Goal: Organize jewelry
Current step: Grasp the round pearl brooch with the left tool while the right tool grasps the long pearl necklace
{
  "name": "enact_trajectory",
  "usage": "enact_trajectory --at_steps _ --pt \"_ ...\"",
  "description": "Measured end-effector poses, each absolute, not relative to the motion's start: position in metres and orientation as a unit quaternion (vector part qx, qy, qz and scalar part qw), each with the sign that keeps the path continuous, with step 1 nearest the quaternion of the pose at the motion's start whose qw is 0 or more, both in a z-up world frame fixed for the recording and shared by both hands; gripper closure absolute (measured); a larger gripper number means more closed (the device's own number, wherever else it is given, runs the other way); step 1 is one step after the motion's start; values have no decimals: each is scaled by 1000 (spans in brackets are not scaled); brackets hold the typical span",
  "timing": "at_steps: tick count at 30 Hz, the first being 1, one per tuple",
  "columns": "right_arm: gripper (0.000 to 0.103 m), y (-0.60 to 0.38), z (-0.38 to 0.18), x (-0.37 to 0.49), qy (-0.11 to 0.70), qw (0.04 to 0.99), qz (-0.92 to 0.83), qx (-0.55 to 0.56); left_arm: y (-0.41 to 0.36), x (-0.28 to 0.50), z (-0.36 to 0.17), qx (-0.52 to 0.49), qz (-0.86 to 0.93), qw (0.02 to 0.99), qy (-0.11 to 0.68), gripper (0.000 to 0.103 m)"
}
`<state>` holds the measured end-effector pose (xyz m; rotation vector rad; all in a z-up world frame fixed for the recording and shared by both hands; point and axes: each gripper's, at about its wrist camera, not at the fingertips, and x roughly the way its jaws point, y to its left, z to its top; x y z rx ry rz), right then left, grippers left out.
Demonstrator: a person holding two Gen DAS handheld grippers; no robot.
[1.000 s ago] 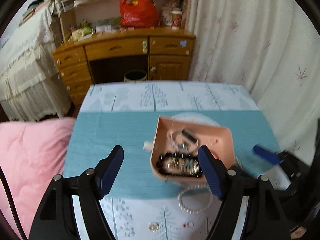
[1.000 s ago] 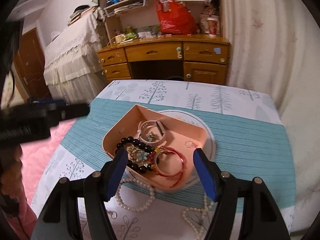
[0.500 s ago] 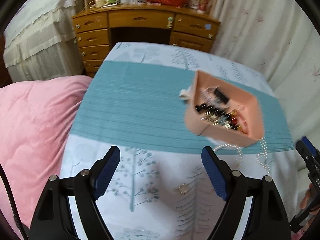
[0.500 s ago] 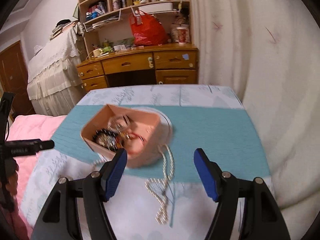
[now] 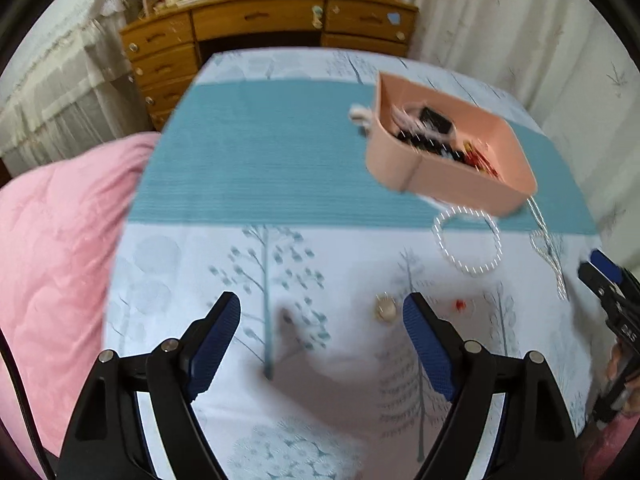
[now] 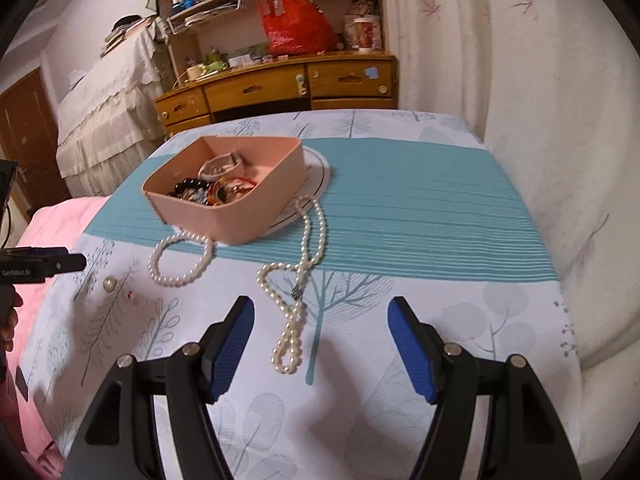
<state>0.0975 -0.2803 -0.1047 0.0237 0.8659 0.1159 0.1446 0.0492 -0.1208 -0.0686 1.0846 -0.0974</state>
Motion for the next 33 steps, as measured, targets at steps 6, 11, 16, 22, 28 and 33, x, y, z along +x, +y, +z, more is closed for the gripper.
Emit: enact_trajectory --at_steps 6,11,16,22,28,33 --pt "33 -275 -113 99 427 903 52 -1 32 137 -141 -4 -68 848 525 20" --pt "33 -272 -120 102 434 900 51 -10 15 135 -151 7 -98 851 515 20" --pt "33 -268 -127 104 444 895 51 -20 11 137 -153 21 -93 862 497 20" --pt "34 -272 -130 106 448 893 45 -7 7 140 -155 37 -87 870 484 20" --pt "51 -264 -132 110 448 893 23 -38 4 142 -155 36 -86 875 476 26" --pt "81 -252 -131 110 444 893 50 -53 -5 136 -151 46 -103 880 460 52"
